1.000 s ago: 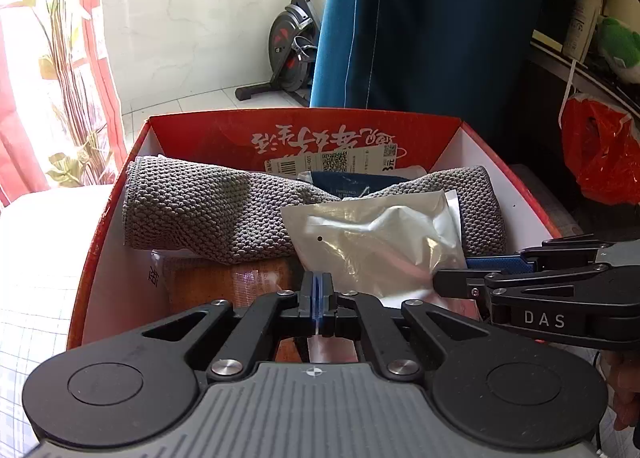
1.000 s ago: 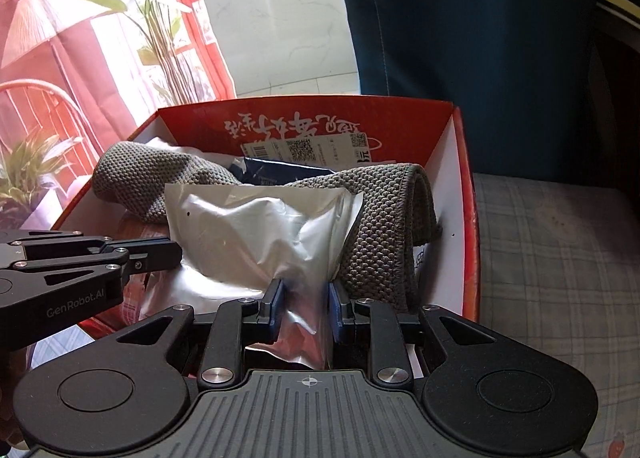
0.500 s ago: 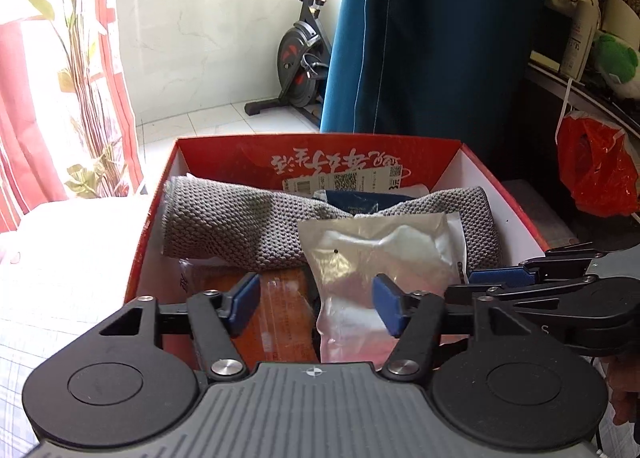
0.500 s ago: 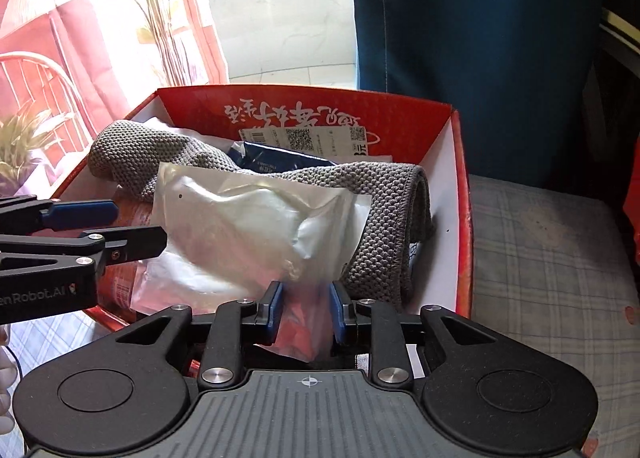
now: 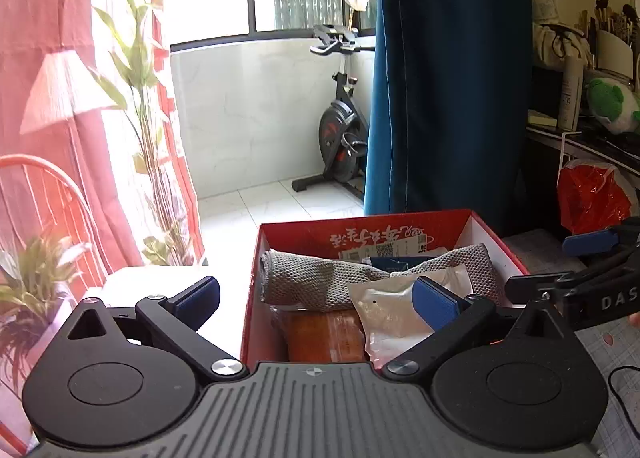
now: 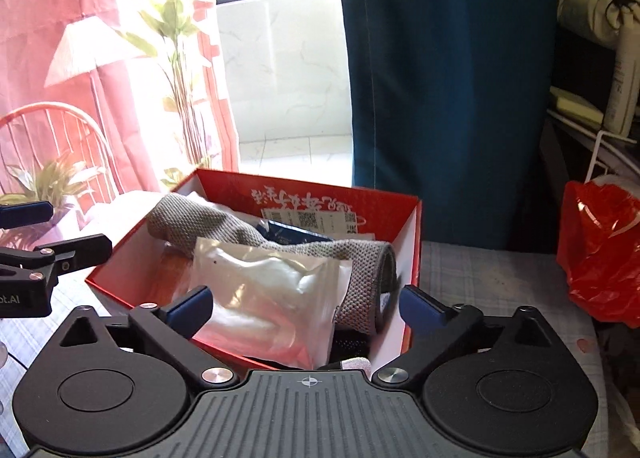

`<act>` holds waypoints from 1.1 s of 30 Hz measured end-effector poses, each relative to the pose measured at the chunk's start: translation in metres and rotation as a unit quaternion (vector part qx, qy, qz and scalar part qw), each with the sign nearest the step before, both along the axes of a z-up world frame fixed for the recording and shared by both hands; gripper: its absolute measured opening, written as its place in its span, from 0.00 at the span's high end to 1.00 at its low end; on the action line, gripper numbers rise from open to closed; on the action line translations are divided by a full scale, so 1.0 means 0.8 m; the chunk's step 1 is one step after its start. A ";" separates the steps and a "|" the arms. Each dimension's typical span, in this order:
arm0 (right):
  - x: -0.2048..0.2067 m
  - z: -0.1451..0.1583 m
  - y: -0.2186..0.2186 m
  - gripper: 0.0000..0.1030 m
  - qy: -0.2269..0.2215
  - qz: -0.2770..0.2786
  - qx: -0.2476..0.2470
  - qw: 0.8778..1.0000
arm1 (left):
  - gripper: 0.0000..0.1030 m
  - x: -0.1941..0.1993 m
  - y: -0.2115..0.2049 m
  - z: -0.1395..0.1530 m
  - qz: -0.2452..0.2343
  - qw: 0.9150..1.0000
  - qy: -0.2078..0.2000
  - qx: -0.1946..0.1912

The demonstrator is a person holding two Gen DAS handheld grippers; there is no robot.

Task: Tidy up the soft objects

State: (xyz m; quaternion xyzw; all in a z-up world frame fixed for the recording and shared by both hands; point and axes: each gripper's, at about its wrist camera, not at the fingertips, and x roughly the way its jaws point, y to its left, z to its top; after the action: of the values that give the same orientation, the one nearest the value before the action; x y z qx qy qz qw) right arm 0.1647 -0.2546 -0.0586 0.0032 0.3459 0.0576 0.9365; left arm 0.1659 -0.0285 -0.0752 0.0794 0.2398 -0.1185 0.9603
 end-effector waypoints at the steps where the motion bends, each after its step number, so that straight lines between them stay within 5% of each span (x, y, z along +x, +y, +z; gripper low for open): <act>1: -0.011 0.010 0.000 0.01 -0.012 0.000 0.000 1.000 | 0.00 -0.009 0.002 0.005 0.003 1.000 -0.009 0.003; 20: -0.208 0.127 -0.006 0.00 -0.157 -0.050 0.037 0.986 | 0.00 -0.167 0.025 0.104 0.022 0.997 -0.069 -0.026; 33: -0.244 0.146 0.003 0.00 -0.173 -0.051 0.041 0.983 | 0.00 -0.194 0.028 0.111 0.047 0.995 -0.079 -0.030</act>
State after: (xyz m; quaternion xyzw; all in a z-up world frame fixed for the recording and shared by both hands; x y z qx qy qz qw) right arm -0.0305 -0.2522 0.0578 0.0492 0.1750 0.0232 0.9831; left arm 0.0108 -0.0059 0.0137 0.0483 0.1629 -0.0741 0.9827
